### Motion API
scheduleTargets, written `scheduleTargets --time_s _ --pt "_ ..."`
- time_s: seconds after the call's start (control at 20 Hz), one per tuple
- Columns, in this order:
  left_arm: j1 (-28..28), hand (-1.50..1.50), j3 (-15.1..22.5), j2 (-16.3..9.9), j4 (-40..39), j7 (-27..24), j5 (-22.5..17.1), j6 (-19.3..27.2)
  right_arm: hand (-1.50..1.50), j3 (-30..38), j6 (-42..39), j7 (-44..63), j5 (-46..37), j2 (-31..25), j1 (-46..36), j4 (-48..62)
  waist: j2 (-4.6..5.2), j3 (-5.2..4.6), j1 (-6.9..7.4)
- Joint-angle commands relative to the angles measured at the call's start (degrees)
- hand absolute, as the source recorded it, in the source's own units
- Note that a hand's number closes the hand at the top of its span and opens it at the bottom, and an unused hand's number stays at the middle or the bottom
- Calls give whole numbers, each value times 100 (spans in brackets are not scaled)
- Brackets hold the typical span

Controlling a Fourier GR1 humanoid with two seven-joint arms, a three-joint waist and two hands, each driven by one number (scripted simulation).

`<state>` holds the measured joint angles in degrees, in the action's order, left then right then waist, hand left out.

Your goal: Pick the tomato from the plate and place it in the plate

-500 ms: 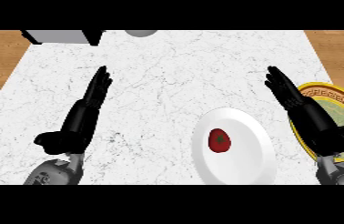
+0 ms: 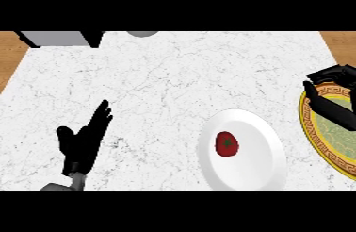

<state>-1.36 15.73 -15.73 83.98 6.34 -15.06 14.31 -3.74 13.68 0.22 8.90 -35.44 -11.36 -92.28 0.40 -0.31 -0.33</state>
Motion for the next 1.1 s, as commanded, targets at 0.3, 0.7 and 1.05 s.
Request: scheduleTargets --time_s 0.3,0.7,1.05 --pt "235 0 -114 186 -405 184 -77 -309 -150 509 422 -2392 -148 1226 1137 483 -42 32 13" --pt "14 0 -278 180 -488 243 -133 -403 -150 -185 -681 -120 -1092 -598 1244 -492 -46 10 10" --pt "245 0 -146 210 -117 503 72 -265 -150 -1039 -1039 1443 -1966 -604 994 -1209 -48 27 71"
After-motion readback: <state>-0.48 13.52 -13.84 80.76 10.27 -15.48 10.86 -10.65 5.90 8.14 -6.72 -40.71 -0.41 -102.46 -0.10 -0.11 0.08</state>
